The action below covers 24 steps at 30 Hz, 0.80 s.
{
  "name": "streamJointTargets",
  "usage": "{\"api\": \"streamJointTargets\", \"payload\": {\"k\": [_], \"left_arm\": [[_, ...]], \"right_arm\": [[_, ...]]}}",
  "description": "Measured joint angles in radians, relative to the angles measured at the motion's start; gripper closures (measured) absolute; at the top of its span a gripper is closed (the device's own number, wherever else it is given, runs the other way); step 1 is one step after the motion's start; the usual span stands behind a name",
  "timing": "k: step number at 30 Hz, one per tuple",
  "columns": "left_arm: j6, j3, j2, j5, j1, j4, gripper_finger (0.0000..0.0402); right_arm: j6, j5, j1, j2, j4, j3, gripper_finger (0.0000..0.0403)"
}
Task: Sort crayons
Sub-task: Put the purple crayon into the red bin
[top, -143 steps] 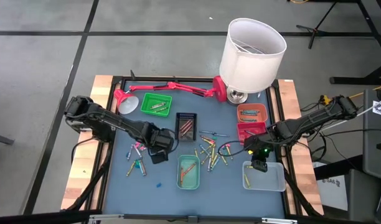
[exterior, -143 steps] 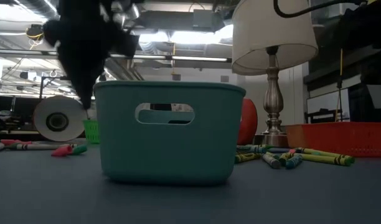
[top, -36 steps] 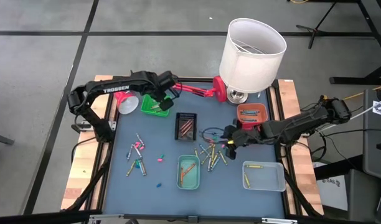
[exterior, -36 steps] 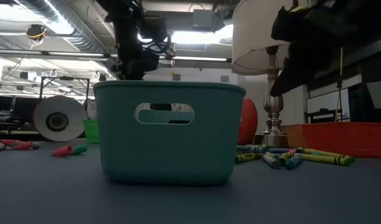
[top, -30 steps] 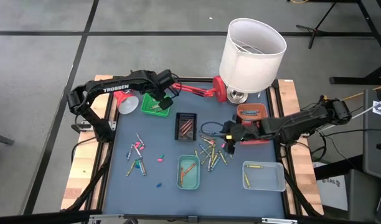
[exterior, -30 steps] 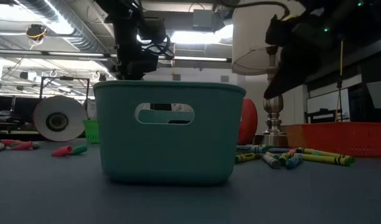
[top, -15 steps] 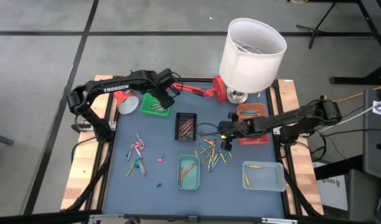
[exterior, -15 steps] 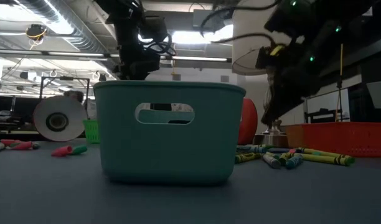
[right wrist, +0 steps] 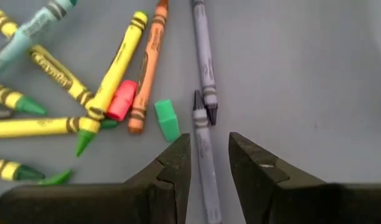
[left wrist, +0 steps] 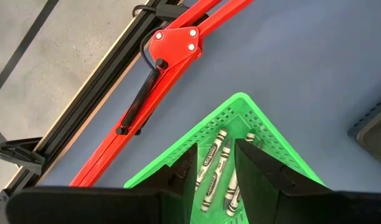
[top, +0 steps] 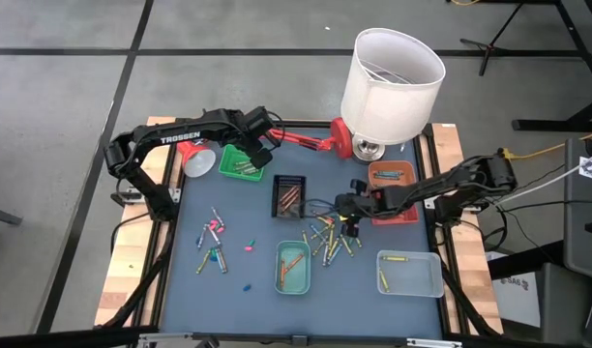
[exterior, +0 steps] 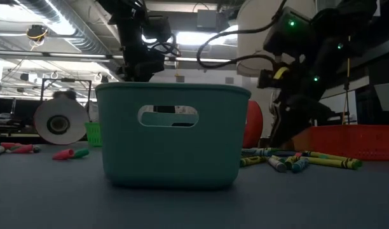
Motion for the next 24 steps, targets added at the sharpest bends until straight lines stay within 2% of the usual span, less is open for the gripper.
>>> {"api": "streamJointTargets", "payload": {"k": [4, 9, 14, 20, 24], "left_arm": [[0.0, 0.0, 0.0, 0.0, -0.012, 0.006, 0.0312], [0.0, 0.0, 0.0, 0.0, -0.04, 0.009, 0.0312], [0.0, 0.0, 0.0, 0.006, -0.075, 0.009, 0.0312], [0.0, 0.0, 0.0, 0.084, -0.137, 0.009, 0.0312], [0.0, 0.0, 0.0, 0.152, -0.197, 0.008, 0.0312]], "right_arm": [[-0.007, -0.006, -0.015, 0.01, -0.003, 0.0, 0.0295], [-0.021, -0.084, -0.043, 0.031, -0.003, -0.001, 0.0295], [-0.021, -0.114, -0.067, 0.045, -0.001, 0.0, 0.0295], [-0.022, -0.164, -0.079, 0.047, -0.002, 0.0, 0.0297], [-0.022, -0.173, -0.079, 0.047, -0.005, 0.0, 0.032]]}}
